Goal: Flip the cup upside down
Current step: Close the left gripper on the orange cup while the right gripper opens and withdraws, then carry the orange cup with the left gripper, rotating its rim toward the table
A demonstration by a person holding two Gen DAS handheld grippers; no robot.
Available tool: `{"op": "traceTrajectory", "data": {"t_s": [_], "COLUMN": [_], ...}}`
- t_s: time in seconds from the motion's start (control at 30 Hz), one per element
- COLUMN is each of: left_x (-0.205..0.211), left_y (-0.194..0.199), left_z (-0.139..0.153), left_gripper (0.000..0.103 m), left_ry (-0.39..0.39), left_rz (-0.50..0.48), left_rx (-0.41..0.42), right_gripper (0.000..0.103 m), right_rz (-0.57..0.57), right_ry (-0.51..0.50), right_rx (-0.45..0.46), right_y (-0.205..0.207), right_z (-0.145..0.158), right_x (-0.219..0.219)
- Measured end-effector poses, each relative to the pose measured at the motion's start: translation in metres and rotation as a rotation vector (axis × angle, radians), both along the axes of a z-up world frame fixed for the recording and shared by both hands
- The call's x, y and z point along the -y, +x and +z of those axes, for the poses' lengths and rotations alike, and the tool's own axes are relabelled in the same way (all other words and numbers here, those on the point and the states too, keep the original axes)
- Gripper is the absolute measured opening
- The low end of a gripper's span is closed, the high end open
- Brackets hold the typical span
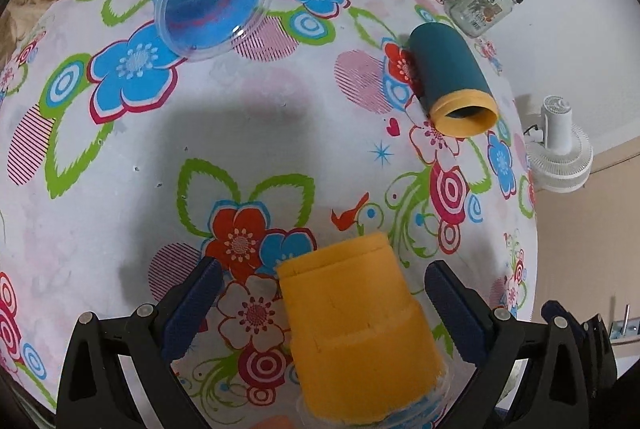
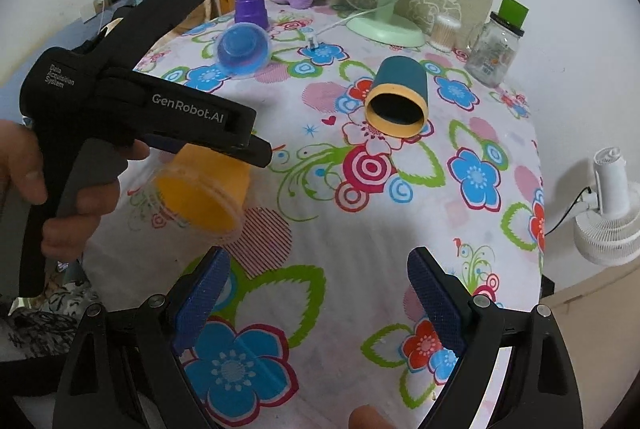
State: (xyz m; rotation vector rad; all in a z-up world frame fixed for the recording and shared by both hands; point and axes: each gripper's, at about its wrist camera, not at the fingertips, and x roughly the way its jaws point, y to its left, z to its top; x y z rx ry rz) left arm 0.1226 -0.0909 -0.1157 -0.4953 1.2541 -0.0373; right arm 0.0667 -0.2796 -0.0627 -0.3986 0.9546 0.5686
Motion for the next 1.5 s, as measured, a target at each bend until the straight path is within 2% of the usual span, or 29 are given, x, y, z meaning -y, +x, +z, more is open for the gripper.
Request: {"op": "traceTrajectory", "data": {"t_s": [0.17,0.27,0.37,0.43,0.57,1.27,1.5], "left_x": [0.004,0.006,0.007,0.008,0.011,0.01,0.003], "left_y": [0.003,0.003,0.003,0.002,-0.002,-0.016,-0.023], "left_z": [-0.001,0.001,0.002,0.003,0.006,0.046,0.063], "left_gripper": [0.098,0.088,0.077,0.066,0.057,0.055,0.055], "left_ry": [0.02,0.044,0.035,0.027,0.043,0.107,0.1], "left_rz": [-0.006,-0.014,-0.025,-0.032,-0.048,-0.042,-0.015], "left_rx": [-0.006,-0.005,-0.007,-0.009,-0.001,0.127,0.207], "right_gripper": [0.092,0.092,0.092,0.092,0.092,0.092,0.092], "right_rz": [-0.023,-0.024,-0.02,-0.021,-0.025,-0.052,-0.089], "right_ry": [0.01,0.019,0.023,0.028,0.042,0.077,0.053], "right_rx": [-0.011,-0.015,-0.019,-0.025,-0.025,0.031,0.075], "right_y": [0.003,0.003,0.002,0.002,0.003,0.001,0.004], "right_z": [-0.003,-0.004,-0.005,-0.006,-0.004,0.011,0.012], "right_x": [0.004,0.005,0.005,0.005,0.006,0.004,0.002]}}
